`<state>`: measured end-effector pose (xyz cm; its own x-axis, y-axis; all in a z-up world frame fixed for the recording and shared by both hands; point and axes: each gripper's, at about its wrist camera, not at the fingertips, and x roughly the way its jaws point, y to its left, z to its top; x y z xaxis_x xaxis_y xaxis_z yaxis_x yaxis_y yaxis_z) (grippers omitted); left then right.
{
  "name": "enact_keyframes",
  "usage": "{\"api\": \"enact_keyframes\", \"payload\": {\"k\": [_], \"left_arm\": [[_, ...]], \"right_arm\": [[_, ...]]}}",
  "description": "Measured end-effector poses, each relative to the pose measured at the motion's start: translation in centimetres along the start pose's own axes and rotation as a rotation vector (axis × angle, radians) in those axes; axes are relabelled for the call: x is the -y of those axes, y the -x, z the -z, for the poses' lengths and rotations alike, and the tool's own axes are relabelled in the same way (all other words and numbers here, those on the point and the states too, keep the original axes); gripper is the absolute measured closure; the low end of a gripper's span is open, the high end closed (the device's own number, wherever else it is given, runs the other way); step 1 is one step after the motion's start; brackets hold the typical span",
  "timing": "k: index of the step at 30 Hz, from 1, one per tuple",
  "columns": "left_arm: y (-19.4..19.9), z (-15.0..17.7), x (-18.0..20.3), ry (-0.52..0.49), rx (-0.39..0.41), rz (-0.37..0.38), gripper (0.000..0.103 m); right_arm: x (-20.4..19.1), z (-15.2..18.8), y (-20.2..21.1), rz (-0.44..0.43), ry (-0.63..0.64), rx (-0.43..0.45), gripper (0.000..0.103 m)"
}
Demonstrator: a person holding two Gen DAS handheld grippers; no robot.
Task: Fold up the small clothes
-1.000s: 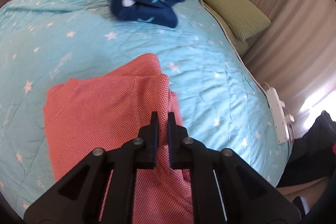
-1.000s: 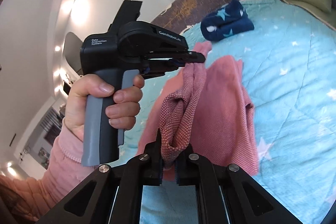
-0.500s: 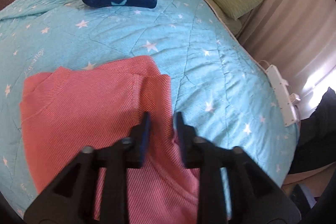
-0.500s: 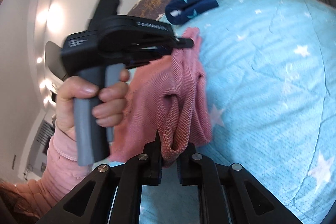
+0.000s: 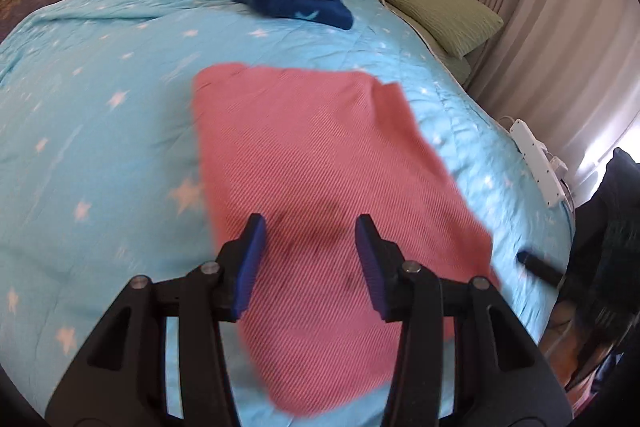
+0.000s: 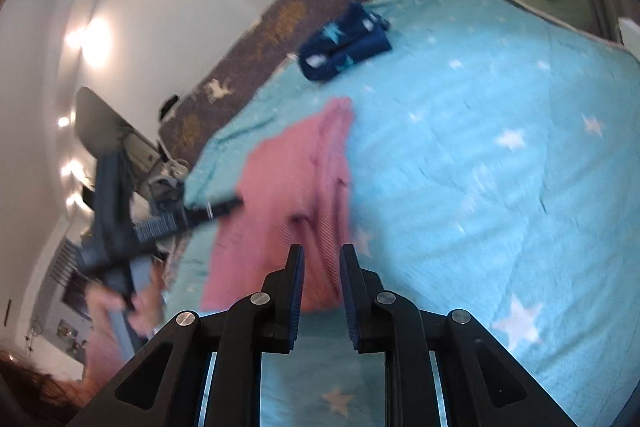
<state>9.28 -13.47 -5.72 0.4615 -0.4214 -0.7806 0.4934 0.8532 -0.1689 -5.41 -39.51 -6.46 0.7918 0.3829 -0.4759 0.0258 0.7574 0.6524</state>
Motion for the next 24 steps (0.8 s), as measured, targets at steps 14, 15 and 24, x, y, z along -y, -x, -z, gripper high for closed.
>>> {"api": "enact_keyframes", "payload": {"k": [14,15,24], "left_arm": [[3.6,8.0,-2.2,-0.057,-0.004,-0.040,0.048],[3.5,8.4,-2.0,-0.064,-0.004,-0.032,0.048],[1.6,8.6,1.7,-0.222,0.036,-0.159,0.047]], "right_arm": [[-1.9,0.1,-2.1,0.082,0.058,-0.044,0.084],[-1.7,0.1,-2.0,0.088,0.053,-0.044,0.084],[-3.1,0.1,-3.3,0.098,0.082,-0.062,0.080]]}}
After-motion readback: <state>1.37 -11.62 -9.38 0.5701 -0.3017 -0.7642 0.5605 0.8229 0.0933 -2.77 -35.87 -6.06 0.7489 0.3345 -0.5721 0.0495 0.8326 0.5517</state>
